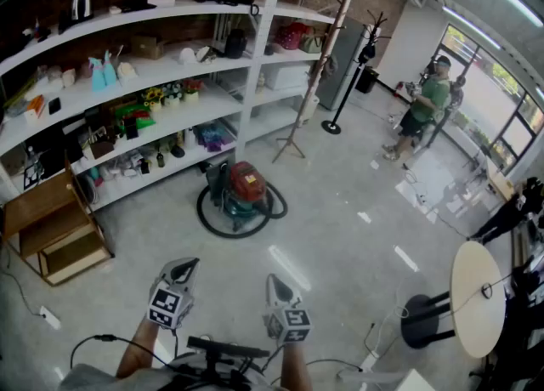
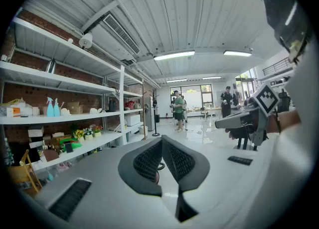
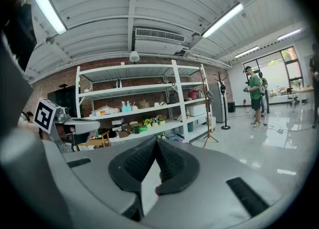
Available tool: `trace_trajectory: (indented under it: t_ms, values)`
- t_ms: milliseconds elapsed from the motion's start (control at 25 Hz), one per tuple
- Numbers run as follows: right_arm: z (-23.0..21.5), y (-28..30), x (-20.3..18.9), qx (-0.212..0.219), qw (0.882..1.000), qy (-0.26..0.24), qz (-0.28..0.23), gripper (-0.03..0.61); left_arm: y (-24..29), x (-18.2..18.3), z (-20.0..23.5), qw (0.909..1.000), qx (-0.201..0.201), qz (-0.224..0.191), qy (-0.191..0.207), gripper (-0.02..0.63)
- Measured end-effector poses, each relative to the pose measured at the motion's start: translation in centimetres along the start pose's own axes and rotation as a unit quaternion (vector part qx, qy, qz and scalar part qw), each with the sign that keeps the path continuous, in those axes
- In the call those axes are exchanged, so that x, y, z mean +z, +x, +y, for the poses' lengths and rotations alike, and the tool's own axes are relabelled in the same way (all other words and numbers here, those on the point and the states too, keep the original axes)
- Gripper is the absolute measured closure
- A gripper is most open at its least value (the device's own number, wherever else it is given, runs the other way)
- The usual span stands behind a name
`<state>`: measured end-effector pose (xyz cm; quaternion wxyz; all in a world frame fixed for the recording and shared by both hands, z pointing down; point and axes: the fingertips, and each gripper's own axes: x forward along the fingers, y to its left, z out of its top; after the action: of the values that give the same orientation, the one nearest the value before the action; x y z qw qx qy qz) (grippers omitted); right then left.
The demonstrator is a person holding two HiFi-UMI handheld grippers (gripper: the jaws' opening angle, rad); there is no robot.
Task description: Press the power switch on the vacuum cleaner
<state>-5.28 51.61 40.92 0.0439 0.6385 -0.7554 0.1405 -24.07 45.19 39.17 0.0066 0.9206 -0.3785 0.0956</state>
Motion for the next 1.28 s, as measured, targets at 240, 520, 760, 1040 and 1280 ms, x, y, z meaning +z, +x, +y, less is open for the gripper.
trace_trajectory:
  t_ms: [240,520,760,1040,1280]
  values:
    - [0.0,0.5,0.3,-0.001,1.0,0.006,-0.007,0.566,0.0,0.3,0.6,1.0,0.0,-0.002,-0.003,0.607]
    - [1.6,1.4,0.2,-0.005,1.0,-0.006,-0.008,0.566,-0.8,-0.1,2.6,1.0,0.0,-0.006,-0.003,0.607]
    - [3.5,2.2,-0.1,-0.009,1.0,-0.001,-0.007,0.566,-1.5,-0.2,3.9,0.9999,-0.008,-0.01,0.004,0.607]
    - [4.5,2.3,-0.5,-0.014,1.0,-0.001,-0.008,0.566,-2.0,-0.7,4.7,0.9998,-0.017,-0.005,0.007,0.607]
    - [2.9,3.0,-0.9,-0.03,1.0,0.008,-0.004,0.566,-0.5,-0.9,4.7,0.9997,-0.025,-0.001,0.006,0.607]
